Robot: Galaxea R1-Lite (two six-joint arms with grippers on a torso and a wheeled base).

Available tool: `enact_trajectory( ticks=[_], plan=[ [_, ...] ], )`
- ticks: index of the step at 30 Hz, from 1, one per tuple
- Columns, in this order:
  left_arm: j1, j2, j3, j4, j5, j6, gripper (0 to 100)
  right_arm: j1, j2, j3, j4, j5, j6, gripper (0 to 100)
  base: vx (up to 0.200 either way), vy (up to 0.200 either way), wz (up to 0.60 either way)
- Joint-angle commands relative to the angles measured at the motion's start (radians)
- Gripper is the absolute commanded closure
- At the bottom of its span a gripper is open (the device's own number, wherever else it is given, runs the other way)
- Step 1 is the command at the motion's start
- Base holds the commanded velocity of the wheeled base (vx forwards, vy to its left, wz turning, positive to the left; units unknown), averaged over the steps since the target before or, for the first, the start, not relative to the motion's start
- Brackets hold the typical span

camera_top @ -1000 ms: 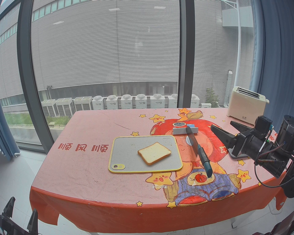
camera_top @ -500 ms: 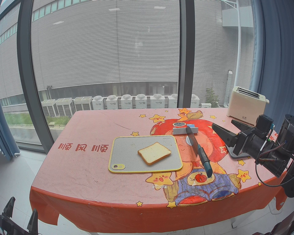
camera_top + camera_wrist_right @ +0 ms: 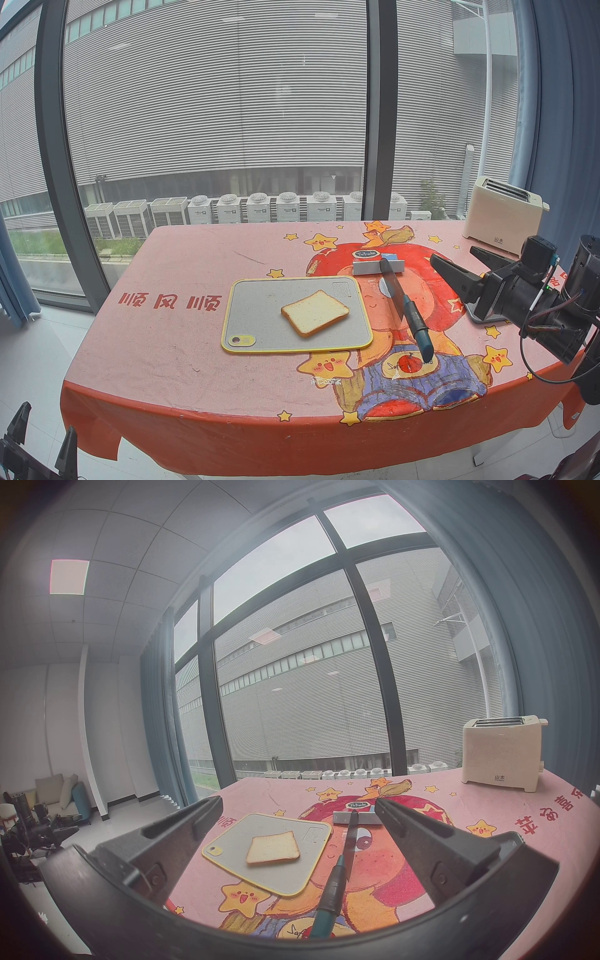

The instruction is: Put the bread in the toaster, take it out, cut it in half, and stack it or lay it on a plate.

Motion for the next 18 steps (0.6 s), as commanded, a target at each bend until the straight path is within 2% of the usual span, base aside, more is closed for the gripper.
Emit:
enact_trajectory(
  ticks=[1,18],
  plan=[
    [0.000,-0.016,0.018,0.000,0.000,0.000,0,0.000,0.008,0.000,0.000,0.001,0.000,0,0.000,0.000,0.00],
    [0.000,-0.016,0.018,0.000,0.001,0.000,0,0.005,0.010,0.011,0.000,0.001,-0.001,0,0.000,0.000,0.00]
  ],
)
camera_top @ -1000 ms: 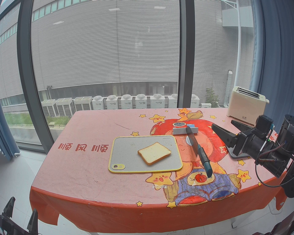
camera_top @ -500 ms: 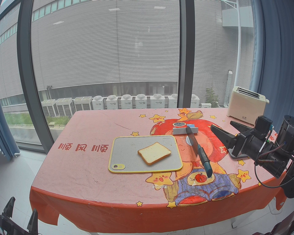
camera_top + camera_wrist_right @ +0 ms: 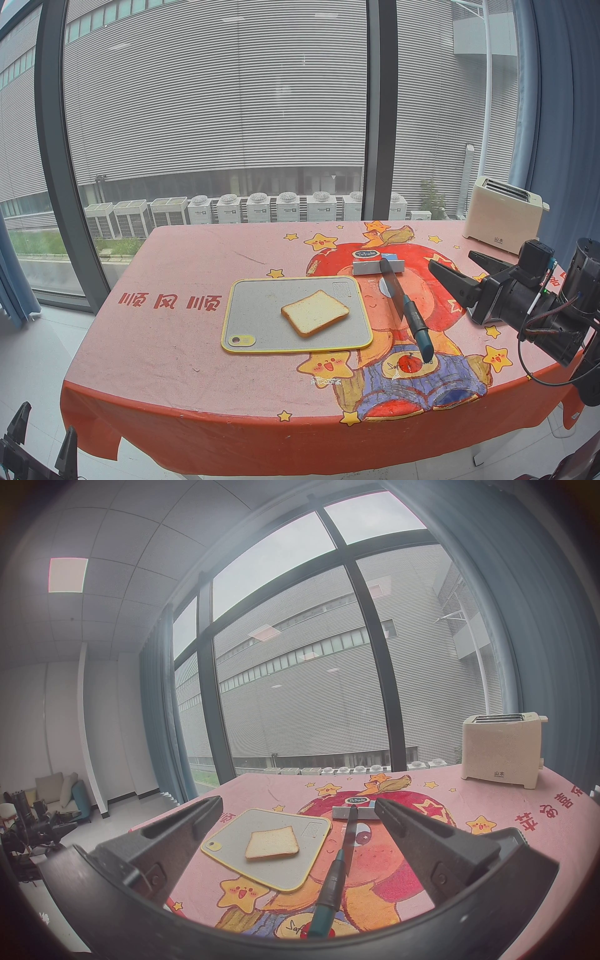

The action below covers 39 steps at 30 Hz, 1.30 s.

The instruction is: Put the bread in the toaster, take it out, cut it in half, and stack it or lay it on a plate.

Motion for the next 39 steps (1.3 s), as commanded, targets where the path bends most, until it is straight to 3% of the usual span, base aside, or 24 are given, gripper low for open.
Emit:
enact_trajectory(
  ticks=[1,10,16,22,27,39],
  plan=[
    [0.000,-0.016,0.018,0.000,0.000,0.000,0,0.002,0.000,0.001,-0.001,0.000,0.001,0,0.000,0.000,0.00],
    [0.000,-0.016,0.018,0.000,0.000,0.000,0,-0.004,-0.006,-0.002,0.002,-0.007,-0.024,0,0.000,0.000,0.00],
    [0.000,-0.016,0.018,0.000,0.000,0.000,0,0.003,-0.012,0.003,0.148,-0.087,-0.056,0,0.000,0.000,0.00],
    [0.000,-0.016,0.018,0.000,0.000,0.000,0,0.029,-0.012,0.018,0.245,-0.104,-0.065,0,0.000,0.000,0.00],
    [0.000,-0.016,0.018,0.000,0.000,0.000,0,0.048,0.006,0.015,0.268,-0.155,-0.065,0,0.000,0.000,0.00],
    [0.000,-0.016,0.018,0.000,0.000,0.000,0,0.072,-0.011,0.018,0.269,-0.156,-0.065,0,0.000,0.000,0.00]
  ],
)
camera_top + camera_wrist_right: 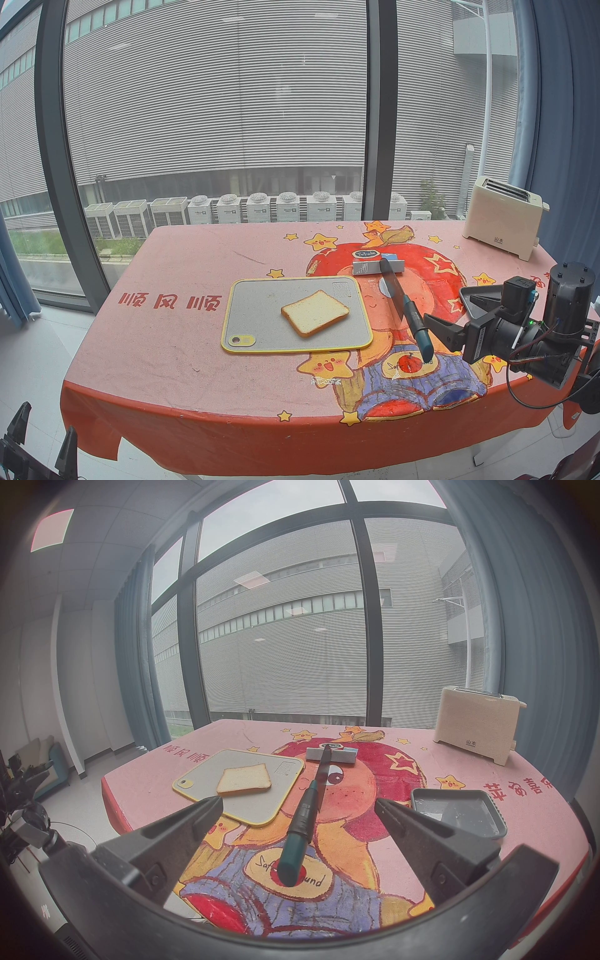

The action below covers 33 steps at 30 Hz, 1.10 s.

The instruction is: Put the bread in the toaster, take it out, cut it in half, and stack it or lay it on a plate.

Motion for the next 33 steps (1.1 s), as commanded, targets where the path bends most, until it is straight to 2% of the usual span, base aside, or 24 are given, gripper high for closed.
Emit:
enact_trajectory(
  ticks=[1,29,33],
  plan=[
    [0.000,-0.016,0.018,0.000,0.000,0.000,0,0.012,0.001,0.001,-0.001,-0.001,0.000,0,0.000,0.000,0.00],
    [0.000,-0.016,0.018,0.000,0.002,0.000,0,0.026,-0.004,0.001,-0.001,-0.004,0.000,0,0.000,0.000,0.00],
    [0.000,-0.016,0.018,0.000,0.000,0.000,0,0.023,0.001,-0.008,0.035,-0.004,0.002,0,0.000,0.000,0.00]
  ],
)
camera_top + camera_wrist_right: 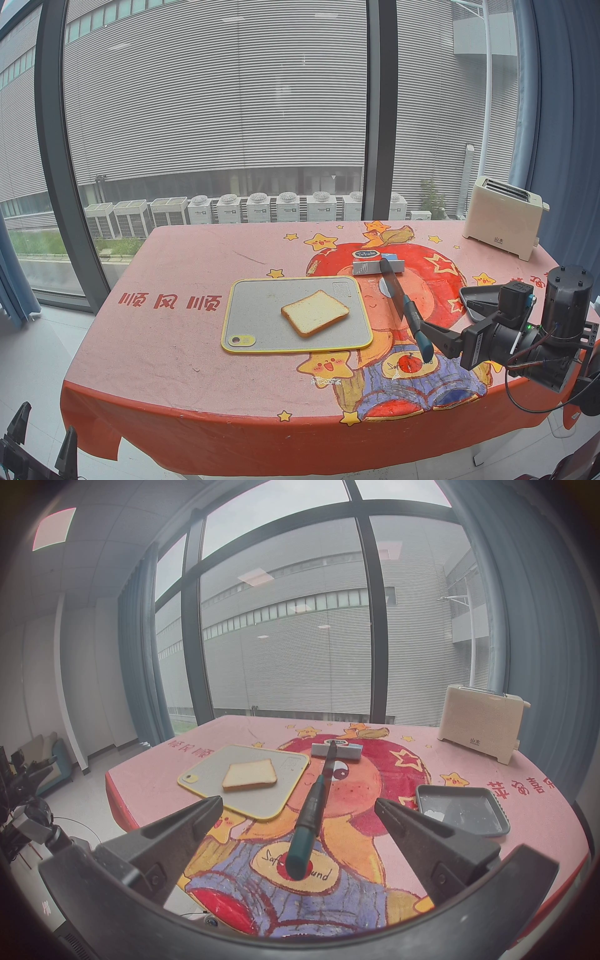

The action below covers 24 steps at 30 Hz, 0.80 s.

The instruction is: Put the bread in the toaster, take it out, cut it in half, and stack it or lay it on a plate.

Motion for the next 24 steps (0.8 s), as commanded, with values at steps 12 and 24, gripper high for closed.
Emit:
enact_trajectory(
  ticks=[12,24],
  plan=[
    [0.000,-0.016,0.018,0.000,0.000,0.000,0,0.000,0.006,-0.009,0.015,0.000,0.001,0,0.000,0.000,0.00],
    [0.000,-0.016,0.018,0.000,0.001,0.000,0,0.010,0.021,-0.029,0.044,0.000,0.001,0,0.000,0.000,0.00]
  ],
)
